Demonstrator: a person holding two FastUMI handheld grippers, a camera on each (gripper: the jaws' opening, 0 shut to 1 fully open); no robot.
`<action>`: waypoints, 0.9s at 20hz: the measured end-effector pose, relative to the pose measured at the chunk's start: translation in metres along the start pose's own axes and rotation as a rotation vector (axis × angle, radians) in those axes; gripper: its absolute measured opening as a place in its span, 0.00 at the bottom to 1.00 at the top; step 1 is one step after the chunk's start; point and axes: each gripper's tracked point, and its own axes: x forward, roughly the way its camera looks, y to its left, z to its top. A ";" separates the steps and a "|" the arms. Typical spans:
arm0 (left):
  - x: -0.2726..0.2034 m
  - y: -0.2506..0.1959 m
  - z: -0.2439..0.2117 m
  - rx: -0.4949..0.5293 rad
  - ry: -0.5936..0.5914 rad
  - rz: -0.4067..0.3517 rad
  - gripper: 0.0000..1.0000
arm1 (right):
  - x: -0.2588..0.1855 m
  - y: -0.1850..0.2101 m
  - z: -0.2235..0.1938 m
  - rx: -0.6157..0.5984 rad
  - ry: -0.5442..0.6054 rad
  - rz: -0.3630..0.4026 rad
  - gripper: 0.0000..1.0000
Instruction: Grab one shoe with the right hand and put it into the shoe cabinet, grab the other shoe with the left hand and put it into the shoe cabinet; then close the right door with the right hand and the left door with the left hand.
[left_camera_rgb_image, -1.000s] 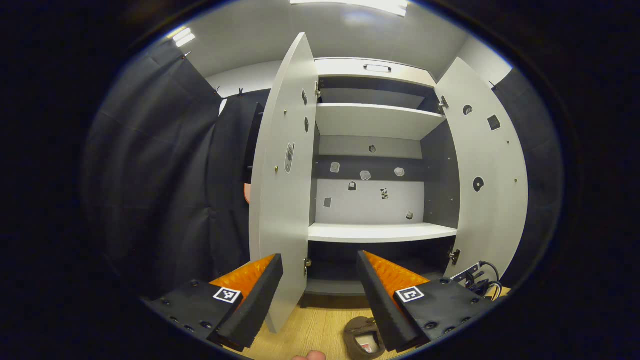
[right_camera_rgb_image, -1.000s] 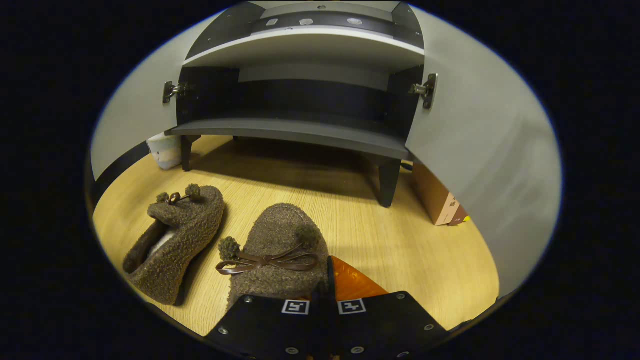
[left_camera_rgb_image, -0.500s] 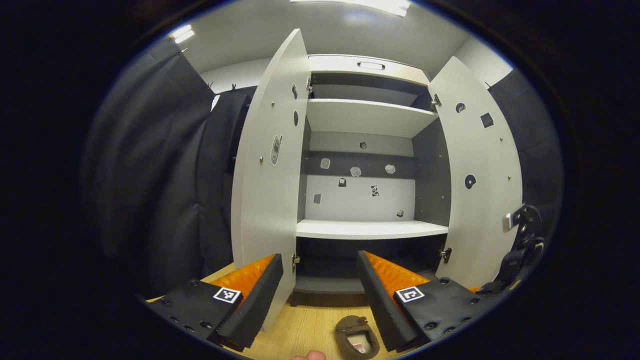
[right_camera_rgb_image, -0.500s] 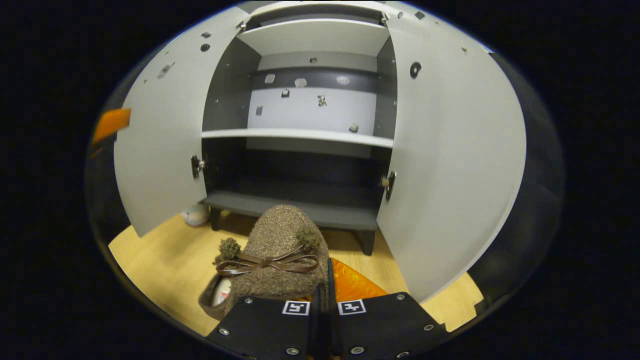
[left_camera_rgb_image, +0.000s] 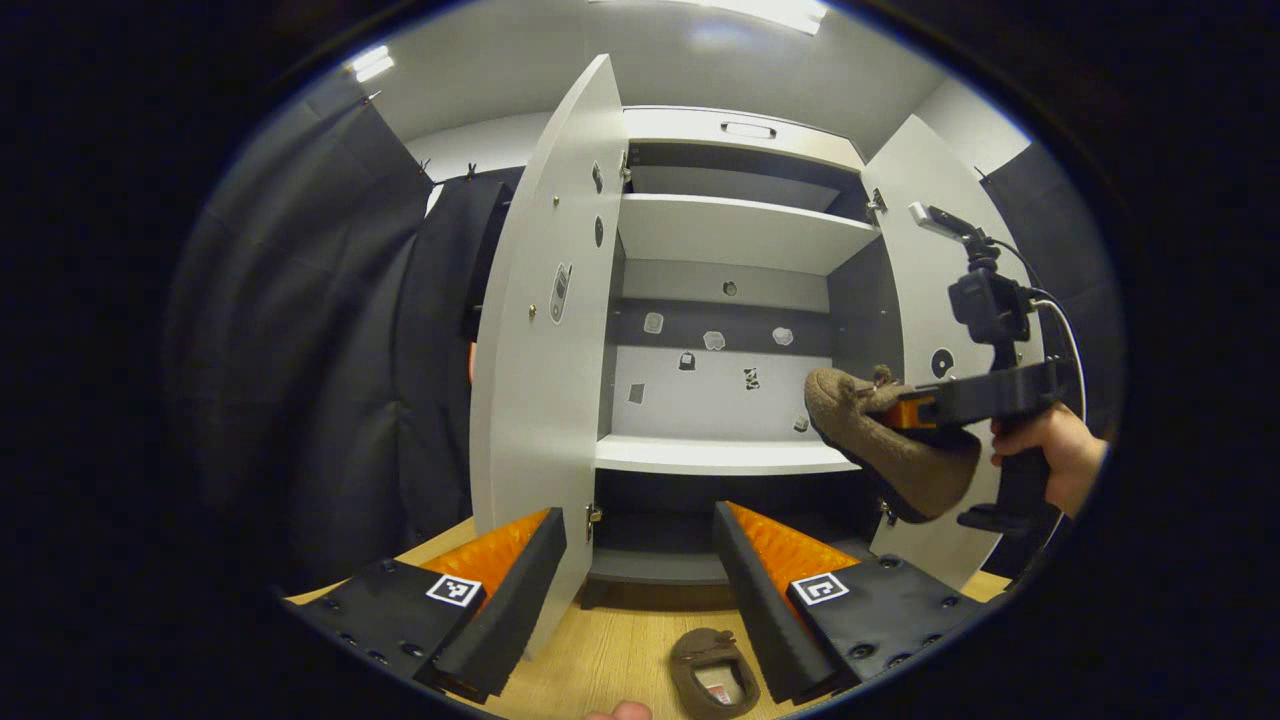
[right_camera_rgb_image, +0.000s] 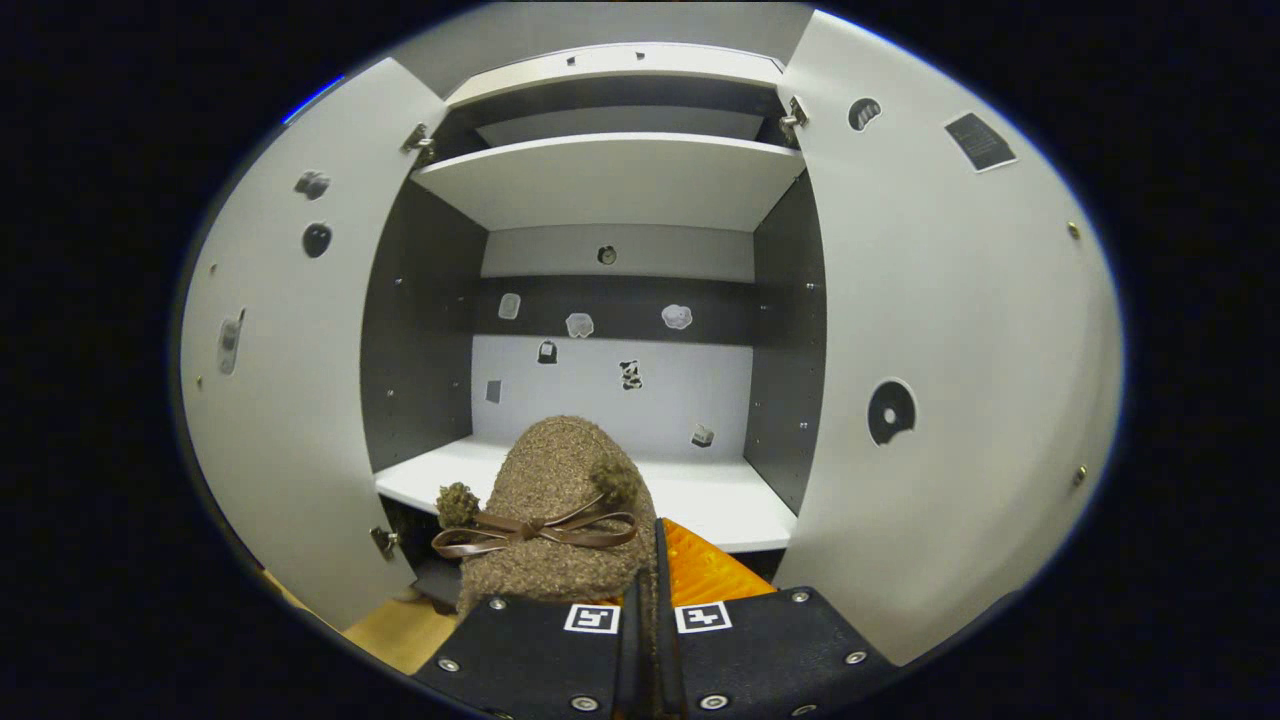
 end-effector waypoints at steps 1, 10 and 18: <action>-0.001 0.001 -0.001 -0.005 0.005 0.002 0.97 | 0.022 -0.003 0.003 0.029 0.022 -0.008 0.06; -0.005 0.004 -0.019 -0.050 0.052 0.003 0.96 | 0.179 -0.034 -0.043 0.129 0.314 -0.134 0.06; -0.004 0.027 -0.031 -0.048 0.087 0.058 0.96 | 0.197 -0.039 -0.072 0.198 0.412 -0.149 0.27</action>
